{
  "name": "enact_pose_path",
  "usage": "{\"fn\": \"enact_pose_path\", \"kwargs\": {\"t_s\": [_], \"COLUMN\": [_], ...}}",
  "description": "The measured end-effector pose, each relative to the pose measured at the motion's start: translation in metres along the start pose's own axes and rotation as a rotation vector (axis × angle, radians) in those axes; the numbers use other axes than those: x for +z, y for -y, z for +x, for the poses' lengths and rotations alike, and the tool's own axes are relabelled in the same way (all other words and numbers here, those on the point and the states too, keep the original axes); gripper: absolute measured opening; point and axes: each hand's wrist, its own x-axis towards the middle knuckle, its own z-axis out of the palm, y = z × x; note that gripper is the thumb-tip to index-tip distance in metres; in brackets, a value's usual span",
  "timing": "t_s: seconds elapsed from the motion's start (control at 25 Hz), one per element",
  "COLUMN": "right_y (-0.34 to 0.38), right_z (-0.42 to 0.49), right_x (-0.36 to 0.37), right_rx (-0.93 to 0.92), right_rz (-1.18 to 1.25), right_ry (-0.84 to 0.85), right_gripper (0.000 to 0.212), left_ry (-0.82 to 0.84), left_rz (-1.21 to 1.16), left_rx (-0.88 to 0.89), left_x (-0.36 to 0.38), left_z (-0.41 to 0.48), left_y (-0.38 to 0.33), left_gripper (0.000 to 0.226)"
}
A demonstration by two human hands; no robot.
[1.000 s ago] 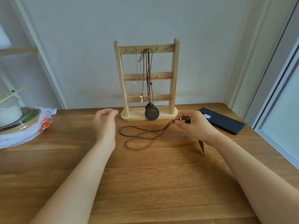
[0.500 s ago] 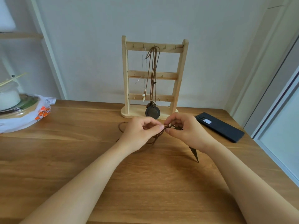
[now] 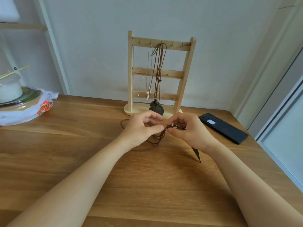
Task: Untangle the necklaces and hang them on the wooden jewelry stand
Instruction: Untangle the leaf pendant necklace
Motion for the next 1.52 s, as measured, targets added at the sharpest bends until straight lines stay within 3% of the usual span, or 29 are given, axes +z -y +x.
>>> {"fn": "enact_pose_path", "kwargs": {"t_s": [0.16, 0.44, 0.6, 0.8, 0.88, 1.0, 1.08, 1.12, 1.28, 1.4, 1.52], "right_y": [-0.001, -0.005, -0.008, -0.012, -0.017, -0.029, -0.032, -0.031, -0.027, -0.026, -0.022], "right_z": [0.002, 0.0, 0.0, 0.003, 0.003, 0.002, 0.002, 0.003, 0.003, 0.002, 0.0], "right_x": [0.001, 0.002, 0.003, 0.003, 0.002, -0.008, -0.014, -0.015, -0.011, -0.012, -0.01], "right_rx": [-0.001, 0.009, 0.018, 0.051, 0.091, 0.181, 0.233, 0.243, 0.236, 0.263, 0.236], "right_rz": [-0.009, -0.084, -0.096, -0.106, -0.133, -0.15, -0.112, -0.091, -0.06, -0.003, 0.03], "right_ry": [-0.018, -0.033, -0.033, -0.005, -0.028, -0.091, -0.102, -0.087, -0.068, -0.078, -0.049], "right_gripper": [0.013, 0.014, 0.013, 0.009, 0.009, 0.007, 0.007, 0.007, 0.01, 0.012, 0.015], "left_ry": [0.039, -0.005, -0.062, 0.32, 0.182, -0.364, -0.685, -0.764, -0.825, -0.89, -0.798], "left_rz": [0.084, 0.23, 0.047, -0.054, -0.237, -0.748, -0.869, -0.858, -0.776, -0.738, -0.481], "left_rx": [0.019, 0.015, -0.096, -0.157, -0.16, -0.312, -0.456, -0.499, -0.522, -0.485, -0.35], "left_x": [-0.001, 0.002, 0.001, -0.012, -0.021, -0.047, -0.066, -0.07, -0.066, -0.066, -0.053], "left_z": [-0.001, -0.001, 0.0, 0.002, 0.003, 0.012, 0.017, 0.018, 0.021, 0.022, 0.016], "left_y": [0.001, 0.002, -0.001, -0.008, -0.005, 0.009, 0.022, 0.026, 0.029, 0.029, 0.015], "left_gripper": [0.026, 0.017, 0.012, 0.01, 0.014, 0.004, 0.006, 0.006, 0.005, 0.022, 0.014]}}
